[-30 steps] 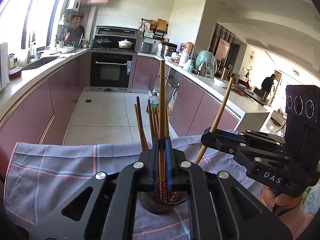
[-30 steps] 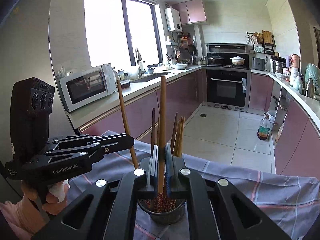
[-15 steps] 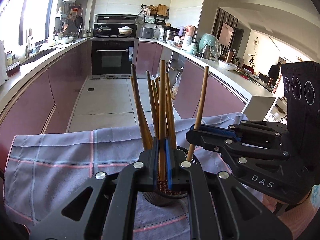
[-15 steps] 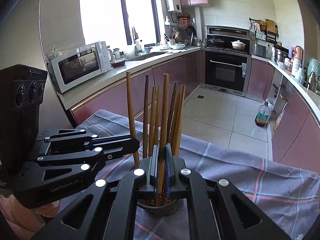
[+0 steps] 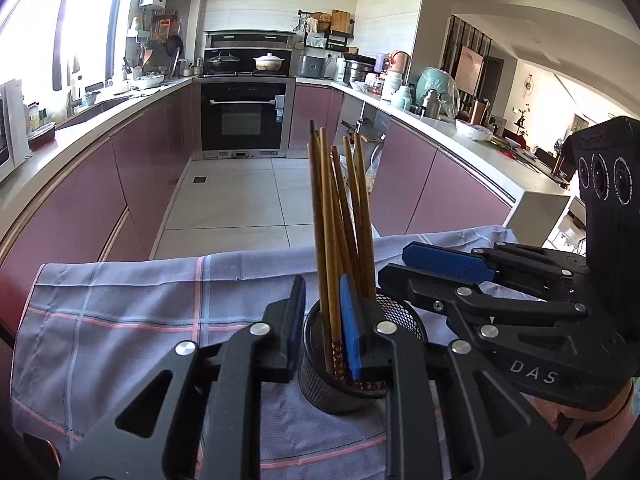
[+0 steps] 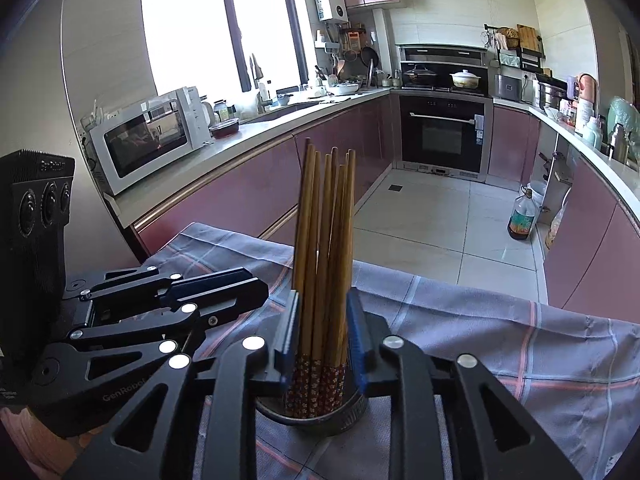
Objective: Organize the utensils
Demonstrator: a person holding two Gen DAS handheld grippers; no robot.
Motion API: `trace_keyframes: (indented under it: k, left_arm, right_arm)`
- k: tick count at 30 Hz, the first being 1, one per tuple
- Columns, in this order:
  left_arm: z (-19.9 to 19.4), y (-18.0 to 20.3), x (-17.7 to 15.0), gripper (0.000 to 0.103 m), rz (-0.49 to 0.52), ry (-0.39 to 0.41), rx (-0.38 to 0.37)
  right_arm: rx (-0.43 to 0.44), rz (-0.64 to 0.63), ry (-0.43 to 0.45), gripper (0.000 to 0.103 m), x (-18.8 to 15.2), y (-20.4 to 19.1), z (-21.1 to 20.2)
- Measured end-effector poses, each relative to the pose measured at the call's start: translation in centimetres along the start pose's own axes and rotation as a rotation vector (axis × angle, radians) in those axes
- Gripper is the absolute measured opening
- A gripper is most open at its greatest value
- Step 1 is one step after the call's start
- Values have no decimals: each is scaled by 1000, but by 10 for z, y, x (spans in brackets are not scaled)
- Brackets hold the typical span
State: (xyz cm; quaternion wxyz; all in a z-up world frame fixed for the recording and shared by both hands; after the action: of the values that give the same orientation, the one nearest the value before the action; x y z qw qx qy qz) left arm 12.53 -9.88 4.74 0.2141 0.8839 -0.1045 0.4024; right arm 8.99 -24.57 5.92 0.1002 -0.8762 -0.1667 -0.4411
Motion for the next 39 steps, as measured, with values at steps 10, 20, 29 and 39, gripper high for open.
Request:
trace_keyframes:
  k: [10, 20, 29, 39]
  left_arm:
    - [-15, -11, -15, 58, -20, 50, 51]
    - [-39, -21, -47, 89, -30, 105, 140]
    - [-69, -26, -72, 97, -20, 178, 208]
    - [-94, -23, -94, 97, -13, 227, 238]
  right_arm:
    - [-13, 41, 60, 47, -16, -1, -17]
    - [-87, 42, 126, 78, -44, -14, -35]
    - [-167, -24, 181, 96, -68, -35, -48]
    - [-164, -14, 222, 96, -86, -52, -57]
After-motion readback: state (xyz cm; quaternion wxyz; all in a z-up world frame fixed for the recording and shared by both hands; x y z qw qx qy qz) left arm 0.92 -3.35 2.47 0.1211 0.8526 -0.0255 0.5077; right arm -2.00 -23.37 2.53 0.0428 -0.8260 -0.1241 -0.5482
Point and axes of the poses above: each gripper's, at about its wrist camera, not at the fingertips, and z roughly the way its jaws point, y to its right, x to its top, the point moved 1 cm from there along z, roughly the way its jaws point, and after that the axes turned 11 degrees about -z, right-handed, at the moved point
